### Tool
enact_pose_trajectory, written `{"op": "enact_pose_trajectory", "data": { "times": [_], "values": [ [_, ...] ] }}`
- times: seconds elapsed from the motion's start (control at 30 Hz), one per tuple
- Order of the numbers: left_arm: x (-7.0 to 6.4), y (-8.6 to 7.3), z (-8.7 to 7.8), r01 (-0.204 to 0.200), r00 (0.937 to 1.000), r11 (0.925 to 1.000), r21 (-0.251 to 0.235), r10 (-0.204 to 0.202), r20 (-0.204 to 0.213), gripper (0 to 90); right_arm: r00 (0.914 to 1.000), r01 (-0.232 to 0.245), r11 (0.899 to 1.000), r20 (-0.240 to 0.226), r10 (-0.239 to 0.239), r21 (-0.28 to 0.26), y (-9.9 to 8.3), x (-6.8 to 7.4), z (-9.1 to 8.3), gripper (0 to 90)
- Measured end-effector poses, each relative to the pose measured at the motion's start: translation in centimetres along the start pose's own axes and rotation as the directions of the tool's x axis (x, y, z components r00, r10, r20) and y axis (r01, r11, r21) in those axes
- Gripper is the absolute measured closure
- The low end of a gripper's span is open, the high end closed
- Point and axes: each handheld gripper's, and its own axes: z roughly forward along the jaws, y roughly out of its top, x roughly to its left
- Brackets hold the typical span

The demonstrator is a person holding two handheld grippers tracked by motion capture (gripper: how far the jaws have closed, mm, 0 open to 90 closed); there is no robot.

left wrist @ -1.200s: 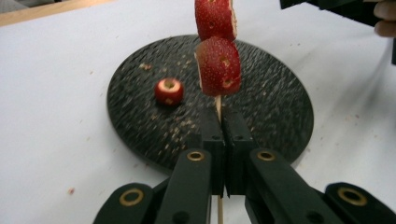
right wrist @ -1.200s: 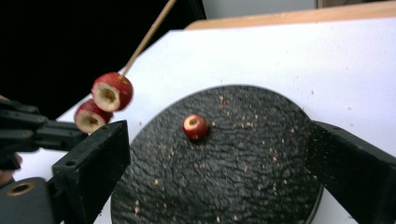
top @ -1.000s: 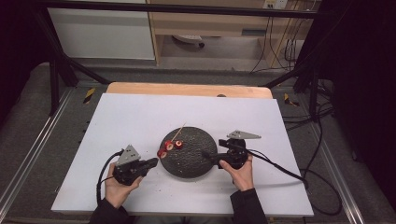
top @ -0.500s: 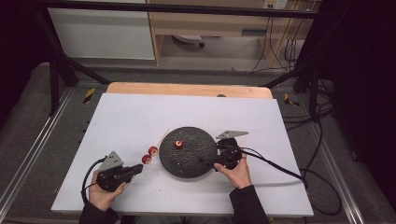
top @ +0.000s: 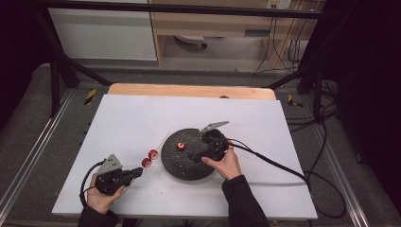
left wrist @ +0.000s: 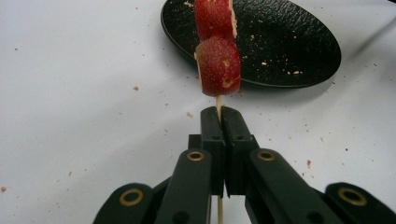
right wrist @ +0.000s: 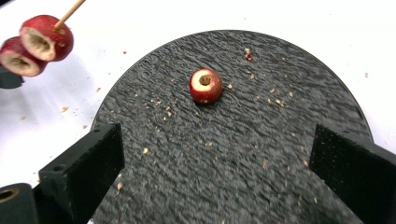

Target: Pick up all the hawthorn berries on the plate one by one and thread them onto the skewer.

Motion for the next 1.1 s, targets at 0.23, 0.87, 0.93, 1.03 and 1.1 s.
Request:
{"op": "enact_pose_trajectory", "data": {
  "times": [0.23,0.87,0.93,1.03,1.1],
  "values": [
    [0.1,-0.1,-0.1,0.003,1.0000,1.0000,0.002,-0.003,-0.001,88.3,0.9998,0.017,0.999,0.012,-0.017,0.045,2.0,0.5,1.6,9.0],
    [0.4,-0.1,0.1,0.010,0.9999,0.9999,0.007,-0.010,-0.003,88.3,0.9972,0.051,0.983,0.044,-0.060,0.178,4.8,0.7,5.4,22.6],
    [0.4,-0.1,0.1,0.010,0.9999,0.9999,0.007,-0.010,-0.003,88.3,0.9976,0.051,0.982,0.036,-0.058,0.180,4.9,0.8,5.7,25.9],
    [0.4,-0.1,0.1,0.012,0.9999,0.9999,0.007,-0.012,-0.002,88.3,0.9988,0.036,0.982,0.025,-0.042,0.184,5.0,0.8,6.2,31.6],
    [0.4,-0.1,0.1,0.010,0.9999,0.9999,0.009,-0.010,-0.002,88.3,0.9989,0.033,0.980,0.025,-0.039,0.195,5.0,0.7,6.4,34.9]
  ]
}}
